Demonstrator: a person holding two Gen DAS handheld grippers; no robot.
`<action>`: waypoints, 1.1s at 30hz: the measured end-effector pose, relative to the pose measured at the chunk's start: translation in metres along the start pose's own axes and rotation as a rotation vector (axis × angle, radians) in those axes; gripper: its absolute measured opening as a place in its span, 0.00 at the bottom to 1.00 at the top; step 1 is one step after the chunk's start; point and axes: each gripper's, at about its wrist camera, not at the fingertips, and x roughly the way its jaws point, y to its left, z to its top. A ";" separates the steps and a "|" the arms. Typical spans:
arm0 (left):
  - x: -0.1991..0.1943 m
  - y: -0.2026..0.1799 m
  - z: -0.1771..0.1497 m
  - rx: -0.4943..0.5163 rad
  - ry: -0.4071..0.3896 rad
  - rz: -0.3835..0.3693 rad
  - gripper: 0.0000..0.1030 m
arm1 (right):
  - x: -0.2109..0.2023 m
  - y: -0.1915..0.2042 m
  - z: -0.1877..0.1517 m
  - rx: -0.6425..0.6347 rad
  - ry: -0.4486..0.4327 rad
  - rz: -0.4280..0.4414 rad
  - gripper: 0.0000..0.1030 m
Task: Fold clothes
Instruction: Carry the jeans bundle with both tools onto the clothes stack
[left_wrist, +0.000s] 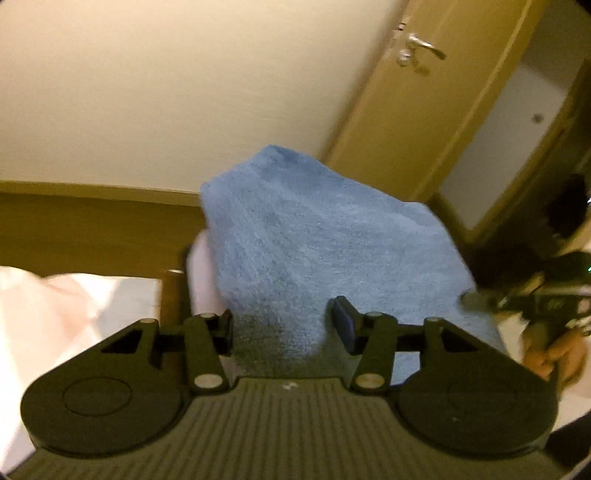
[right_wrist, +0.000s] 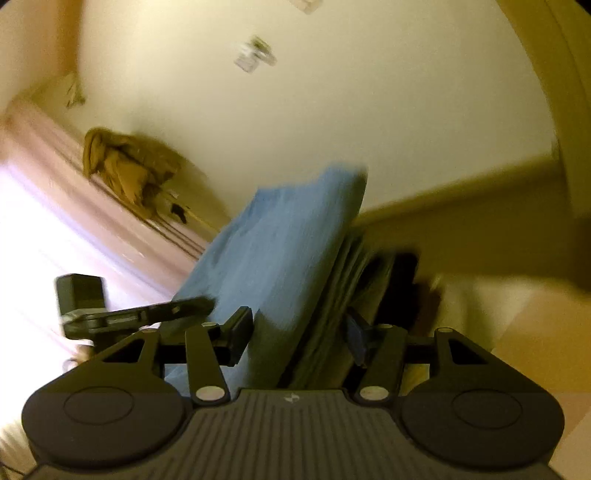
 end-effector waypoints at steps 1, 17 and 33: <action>-0.013 -0.005 -0.002 0.014 -0.042 0.056 0.41 | -0.007 0.003 0.004 -0.054 -0.024 -0.021 0.55; 0.002 -0.042 -0.092 0.010 -0.325 0.275 0.28 | 0.065 0.033 -0.055 -0.789 -0.125 -0.046 0.53; -0.029 -0.117 -0.102 0.108 -0.323 0.490 0.32 | 0.005 0.046 -0.076 -0.895 -0.150 0.078 0.91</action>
